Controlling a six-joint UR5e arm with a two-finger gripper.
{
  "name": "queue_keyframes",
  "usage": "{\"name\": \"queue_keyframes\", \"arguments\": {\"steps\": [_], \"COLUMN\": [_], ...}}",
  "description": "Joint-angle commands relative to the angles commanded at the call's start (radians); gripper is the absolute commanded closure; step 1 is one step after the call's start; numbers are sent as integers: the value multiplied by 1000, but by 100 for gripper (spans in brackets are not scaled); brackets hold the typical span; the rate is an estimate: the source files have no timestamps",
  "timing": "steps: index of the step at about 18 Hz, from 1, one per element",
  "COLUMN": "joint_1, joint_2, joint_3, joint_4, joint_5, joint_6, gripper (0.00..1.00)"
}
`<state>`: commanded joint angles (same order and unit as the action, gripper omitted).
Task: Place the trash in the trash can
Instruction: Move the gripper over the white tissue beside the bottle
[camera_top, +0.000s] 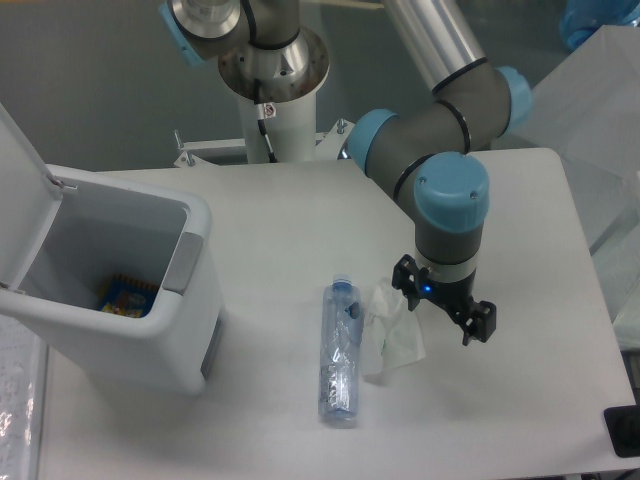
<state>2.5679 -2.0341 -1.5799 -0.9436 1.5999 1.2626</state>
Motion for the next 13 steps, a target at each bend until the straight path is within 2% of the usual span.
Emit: {"name": "queue_keyframes", "arguments": {"steps": [2, 4, 7, 9, 13], "joint_1": [-2, -3, -6, -8, -9], "joint_2": [-5, -3, 11, 23, 41], "joint_3": [-20, -43, -121, -150, -160], "joint_4": [37, 40, 43, 43, 40], "joint_5": [0, 0, 0, 0, -3], "joint_6": [1, 0, 0, 0, -2], "gripper": [0, 0, 0, 0, 0]}}
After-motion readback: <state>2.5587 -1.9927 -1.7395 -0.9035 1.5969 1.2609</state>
